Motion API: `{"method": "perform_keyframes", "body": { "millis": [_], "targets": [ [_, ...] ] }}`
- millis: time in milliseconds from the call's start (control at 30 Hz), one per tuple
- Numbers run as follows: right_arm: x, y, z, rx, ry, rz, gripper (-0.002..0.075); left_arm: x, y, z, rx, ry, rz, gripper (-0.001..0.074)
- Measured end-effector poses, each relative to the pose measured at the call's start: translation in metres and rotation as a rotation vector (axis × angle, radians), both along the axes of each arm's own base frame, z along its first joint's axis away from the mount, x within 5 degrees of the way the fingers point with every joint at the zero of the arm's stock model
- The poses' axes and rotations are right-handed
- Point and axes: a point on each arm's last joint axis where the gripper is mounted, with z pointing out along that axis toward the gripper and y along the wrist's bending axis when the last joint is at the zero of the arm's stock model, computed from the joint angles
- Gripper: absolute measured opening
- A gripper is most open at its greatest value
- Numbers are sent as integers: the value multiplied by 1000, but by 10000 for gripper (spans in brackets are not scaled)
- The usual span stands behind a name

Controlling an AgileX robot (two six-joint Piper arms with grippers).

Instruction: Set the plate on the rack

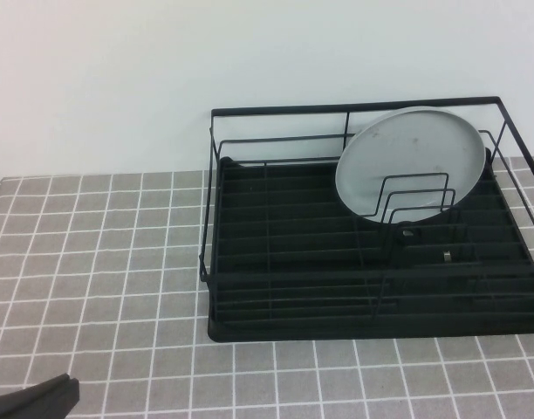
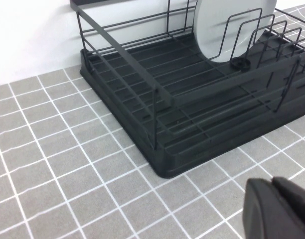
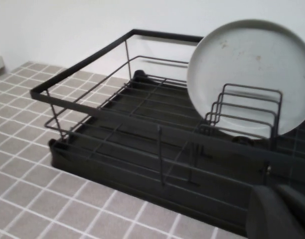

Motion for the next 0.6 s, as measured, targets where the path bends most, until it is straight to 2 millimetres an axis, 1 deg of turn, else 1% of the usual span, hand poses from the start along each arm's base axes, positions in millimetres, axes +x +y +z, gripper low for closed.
{"method": "perform_keyframes", "body": {
  "millis": [367,500,600],
  "targets": [
    [0,0,0,9,2,0,1,0,0,0,2,0,0,1],
    [0,0,0,9,2,0,1,1,2,-1,68,-32,6,1],
    [0,0,0,13,3,0,1,2,4,-8,106,-38,18,1]
  ]
}}
